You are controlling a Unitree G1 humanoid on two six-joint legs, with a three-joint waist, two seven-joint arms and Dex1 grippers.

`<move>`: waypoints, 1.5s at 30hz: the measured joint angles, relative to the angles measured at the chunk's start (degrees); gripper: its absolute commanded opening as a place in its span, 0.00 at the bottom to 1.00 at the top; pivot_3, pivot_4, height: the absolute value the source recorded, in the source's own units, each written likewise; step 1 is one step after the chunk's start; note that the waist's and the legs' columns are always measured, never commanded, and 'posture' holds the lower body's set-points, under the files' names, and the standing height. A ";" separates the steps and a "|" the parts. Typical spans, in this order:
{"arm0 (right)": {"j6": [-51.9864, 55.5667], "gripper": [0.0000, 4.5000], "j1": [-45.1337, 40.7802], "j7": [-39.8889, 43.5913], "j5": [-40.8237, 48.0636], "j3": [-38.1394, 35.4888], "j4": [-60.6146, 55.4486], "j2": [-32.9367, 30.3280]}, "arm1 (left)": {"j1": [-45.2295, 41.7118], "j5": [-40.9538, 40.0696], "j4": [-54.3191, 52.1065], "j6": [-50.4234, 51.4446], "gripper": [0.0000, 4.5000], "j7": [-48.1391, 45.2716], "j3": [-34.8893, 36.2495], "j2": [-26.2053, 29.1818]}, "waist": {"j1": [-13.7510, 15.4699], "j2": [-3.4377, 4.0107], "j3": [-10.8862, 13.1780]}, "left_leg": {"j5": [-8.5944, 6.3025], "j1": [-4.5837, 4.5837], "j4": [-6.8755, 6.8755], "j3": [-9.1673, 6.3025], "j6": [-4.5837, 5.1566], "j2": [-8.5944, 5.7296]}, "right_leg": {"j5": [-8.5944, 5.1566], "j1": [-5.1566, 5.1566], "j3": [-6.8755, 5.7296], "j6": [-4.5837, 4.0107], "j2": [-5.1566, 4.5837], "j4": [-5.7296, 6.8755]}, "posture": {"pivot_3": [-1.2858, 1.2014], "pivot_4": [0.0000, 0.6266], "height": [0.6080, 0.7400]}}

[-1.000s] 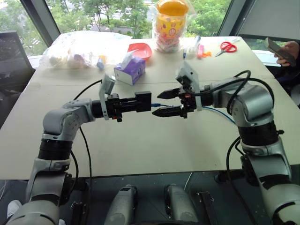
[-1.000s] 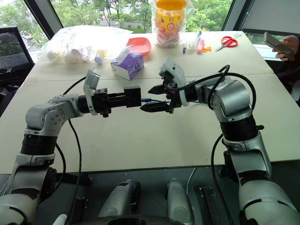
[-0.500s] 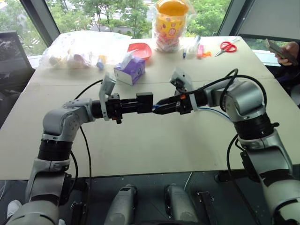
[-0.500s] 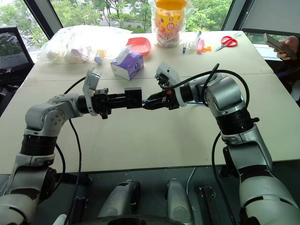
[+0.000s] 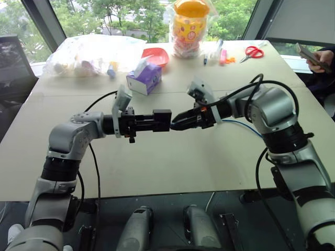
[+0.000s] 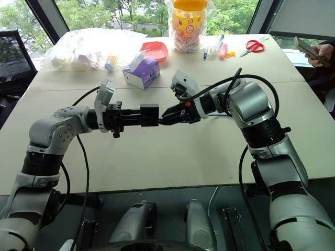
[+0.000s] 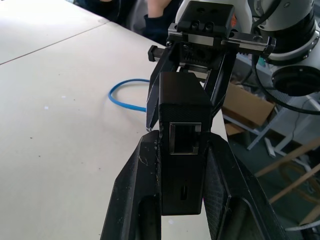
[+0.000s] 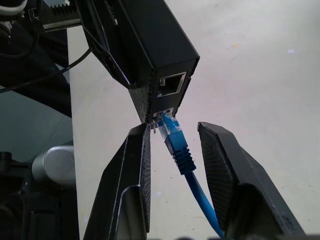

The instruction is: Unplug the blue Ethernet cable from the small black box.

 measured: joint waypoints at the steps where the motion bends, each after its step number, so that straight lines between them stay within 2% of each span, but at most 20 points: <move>1: -0.01 0.28 0.00 0.07 0.00 0.25 0.00 -0.05 | 0.00 0.08 0.00 0.00 0.11 0.00 -0.03 -0.01 | 0.00 0.00 0.00 | 0.00 0.00 0.00 0.00 0.00 0.00 | 0.00 0.00 0.00 0.00 0.00 0.00 | 0.52 0.24 1.00; 4: -0.01 0.06 0.00 0.30 0.00 0.60 -0.04 -0.32 | 0.00 0.38 -0.28 0.00 0.11 0.09 -0.17 0.02 | 0.01 0.00 0.00 | 0.00 -0.03 0.01 0.00 0.00 0.00 | 0.00 -0.03 0.00 0.00 0.00 0.00 | 0.52 0.24 1.00; 5: -0.03 0.02 0.00 0.74 0.06 0.68 -0.09 -0.57 | 0.00 0.49 -0.32 -0.01 0.11 -0.04 -0.14 0.21 | 0.01 0.00 0.00 | 0.00 -0.05 0.01 0.00 0.00 0.00 | 0.00 -0.04 0.00 0.00 0.00 0.00 | 0.52 0.24 1.00; 19: -0.70 0.02 0.00 0.48 0.33 1.84 -0.10 -0.30 | 0.83 0.61 -1.56 -0.08 0.11 -0.67 -0.31 1.46 | -0.01 0.00 0.00 | 0.00 -0.06 0.00 -0.01 0.00 0.00 | 0.00 -0.06 0.00 0.00 0.00 0.00 | 0.52 0.24 1.00; 26: -8.36 0.02 3.07 1.22 0.48 3.16 -0.18 -0.92 | 2.57 1.34 -3.41 -2.80 0.11 -2.45 -1.75 4.46 | 0.00 0.01 0.01 | 0.00 -0.09 0.01 0.00 0.00 0.00 | 0.00 -0.07 -0.01 0.00 -0.01 -0.02 | 0.52 0.24 1.00; 27: -8.97 0.02 3.55 1.19 0.17 3.33 0.00 -1.80 | 2.79 1.62 -3.31 -3.08 0.11 -2.78 -1.73 5.40 | 0.03 0.01 0.01 | 0.00 -0.10 0.02 -0.01 0.00 0.00 | 0.00 -0.07 -0.02 0.00 -0.01 -0.02 | 0.52 0.24 1.00; 30: -11.05 0.02 6.65 -0.06 -3.49 0.87 6.61 -9.92 | 5.41 1.79 -2.65 -3.13 0.11 -4.70 0.51 10.59 | 0.47 0.01 0.01 | -0.01 -0.25 0.06 -0.01 0.01 -0.07 | -0.02 -0.12 -0.04 -0.03 -0.08 -0.13 | 0.52 0.24 1.00; 32: -12.48 0.02 7.45 -0.06 -4.28 -0.44 8.99 -11.10 | 5.71 1.83 -2.10 -3.28 0.11 -5.16 0.91 11.18 | 0.19 0.01 0.01 | -0.01 -0.31 0.07 0.03 0.02 -0.04 | -0.01 -0.17 -0.03 -0.02 -0.07 -0.14 | 0.52 0.24 1.00; 36: -15.67 0.02 7.58 -0.60 -4.77 -2.42 11.09 -10.63 | 5.70 1.84 -2.13 -3.69 0.11 -5.31 0.75 10.63 | -0.35 0.02 0.02 | -0.01 -0.29 -0.01 0.07 0.02 0.05 | 0.00 -0.27 -0.01 0.00 0.05 -0.06 | 0.52 0.24 1.00; 40: -22.90 0.02 7.27 -10.04 -8.85 -5.77 17.63 -5.37 | 5.72 3.70 -1.90 -6.46 0.11 -4.50 0.34 9.20 | -0.13 0.02 0.02 | -0.01 -0.30 0.03 0.10 0.02 0.03 | 0.00 -0.26 0.01 -0.01 0.04 -0.04 | 0.52 0.24 1.00; 43: -26.43 0.26 5.27 -19.41 -12.91 -6.70 25.81 -0.80 | 5.70 7.37 -1.09 -11.42 0.11 -1.48 -0.89 5.04 | 0.13 0.02 0.02 | 0.00 -0.30 0.07 0.15 0.02 -0.02 | 0.01 -0.24 0.07 -0.02 -0.03 -0.04 | 0.52 0.24 1.00; 45: -26.93 0.48 3.98 -24.49 -13.83 -8.61 29.62 1.70 | 5.64 10.70 1.01 -15.31 0.11 2.46 -2.18 0.37 | 0.46 0.02 0.02 | 0.00 -0.35 0.10 0.11 0.02 -0.05 | 0.02 -0.23 0.06 -0.01 -0.05 -0.07 | 0.52 0.24 1.00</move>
